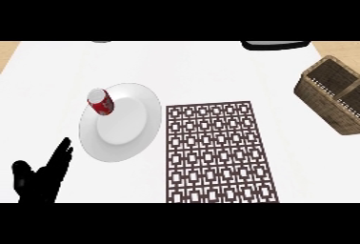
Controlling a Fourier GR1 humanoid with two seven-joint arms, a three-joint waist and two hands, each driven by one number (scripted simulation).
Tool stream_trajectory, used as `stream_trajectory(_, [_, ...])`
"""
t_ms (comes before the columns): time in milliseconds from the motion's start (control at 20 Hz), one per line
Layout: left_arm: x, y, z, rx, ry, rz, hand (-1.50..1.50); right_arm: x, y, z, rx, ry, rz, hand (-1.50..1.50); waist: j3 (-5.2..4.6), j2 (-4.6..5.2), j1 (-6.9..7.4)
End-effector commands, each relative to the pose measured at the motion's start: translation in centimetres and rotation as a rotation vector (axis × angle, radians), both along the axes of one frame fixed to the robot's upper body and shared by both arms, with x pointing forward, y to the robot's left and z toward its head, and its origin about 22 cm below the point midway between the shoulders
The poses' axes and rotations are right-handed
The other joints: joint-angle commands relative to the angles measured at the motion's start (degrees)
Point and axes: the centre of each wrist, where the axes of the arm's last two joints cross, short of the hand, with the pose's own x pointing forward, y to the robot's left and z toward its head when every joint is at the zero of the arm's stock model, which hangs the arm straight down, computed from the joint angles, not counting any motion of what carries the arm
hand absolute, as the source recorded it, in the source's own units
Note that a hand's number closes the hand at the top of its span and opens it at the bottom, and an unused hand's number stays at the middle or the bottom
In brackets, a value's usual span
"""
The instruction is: Pick the tomato from the placemat and place it in the basket
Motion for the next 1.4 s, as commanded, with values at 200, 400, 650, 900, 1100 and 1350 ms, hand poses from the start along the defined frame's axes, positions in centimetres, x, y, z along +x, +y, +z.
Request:
stream_trajectory(200, [0.6,-0.7,-1.5,0.001,0.122,-0.045,0.00,0.6,-9.1,9.6,0.004,0.020,-0.091,1.50,-0.43,0.82,3.10])
stream_trajectory(400, [1.1,-0.5,-2.0,-0.022,0.115,-0.067,0.00,1.7,-13.8,9.1,-0.015,0.077,-0.121,1.50,-0.36,1.13,4.73])
stream_trajectory(650, [2.0,-2.5,-2.6,-0.012,0.119,-0.081,0.00,2.9,-15.8,11.0,-0.030,0.077,-0.135,1.50,-0.41,1.24,5.69])
stream_trajectory(900, [1.4,-1.3,-1.7,-0.016,0.114,-0.078,0.00,5.5,-16.7,7.7,0.077,0.161,-0.113,1.50,-0.40,1.05,6.03])
stream_trajectory(1100, [2.2,-2.8,-2.9,-0.032,0.144,-0.098,0.00,7.5,-18.5,3.5,0.188,0.197,-0.101,1.50,-0.36,1.37,6.08])
stream_trajectory(1350, [2.7,-1.4,-1.4,-0.011,0.110,-0.086,0.00,9.2,-18.9,2.8,0.157,0.233,-0.123,1.50,-0.38,1.19,6.14])
